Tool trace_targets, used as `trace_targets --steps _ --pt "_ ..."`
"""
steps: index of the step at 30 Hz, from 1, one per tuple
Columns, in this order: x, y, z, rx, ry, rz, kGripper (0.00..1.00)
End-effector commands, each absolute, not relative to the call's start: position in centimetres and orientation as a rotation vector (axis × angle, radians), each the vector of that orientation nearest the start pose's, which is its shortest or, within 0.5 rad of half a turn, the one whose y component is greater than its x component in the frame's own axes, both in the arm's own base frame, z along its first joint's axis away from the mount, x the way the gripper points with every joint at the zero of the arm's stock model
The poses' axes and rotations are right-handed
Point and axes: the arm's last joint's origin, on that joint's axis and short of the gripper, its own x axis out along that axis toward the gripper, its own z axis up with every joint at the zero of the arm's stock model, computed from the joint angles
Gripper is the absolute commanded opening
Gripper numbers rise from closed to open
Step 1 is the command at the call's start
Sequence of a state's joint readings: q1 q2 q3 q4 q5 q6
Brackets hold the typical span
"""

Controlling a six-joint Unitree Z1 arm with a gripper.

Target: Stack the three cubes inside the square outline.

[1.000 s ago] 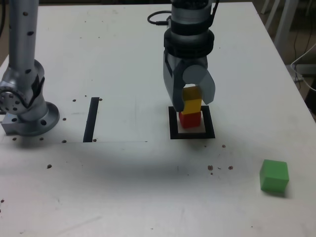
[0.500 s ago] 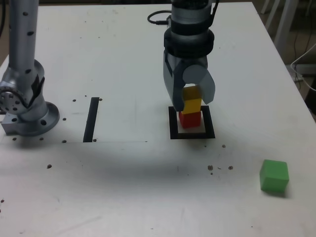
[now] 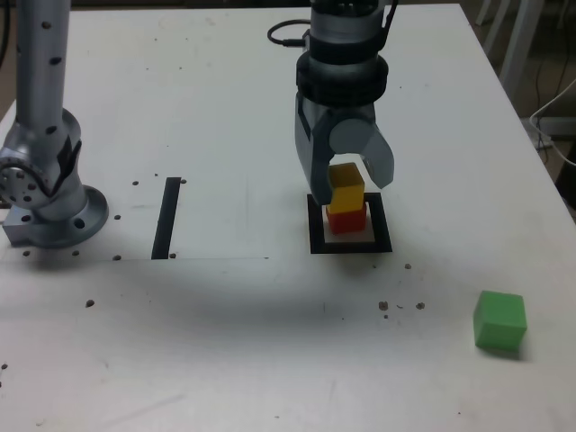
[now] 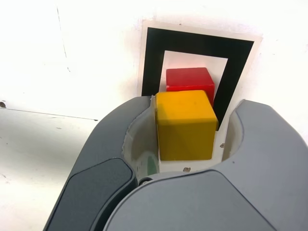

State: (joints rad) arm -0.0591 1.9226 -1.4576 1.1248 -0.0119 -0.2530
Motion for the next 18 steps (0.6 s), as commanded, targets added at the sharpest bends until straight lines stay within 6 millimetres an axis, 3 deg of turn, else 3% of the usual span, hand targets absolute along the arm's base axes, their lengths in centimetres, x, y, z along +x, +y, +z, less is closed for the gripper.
trace_targets --steps 1,12,18 --pt "33.8 -2.0 26.9 -0.161 1.581 0.141 0.99" --pt "34.2 -2.2 28.0 -0.123 1.533 0.091 0.99" --pt "33.2 -3.6 29.7 -0.111 1.506 0.083 0.99"
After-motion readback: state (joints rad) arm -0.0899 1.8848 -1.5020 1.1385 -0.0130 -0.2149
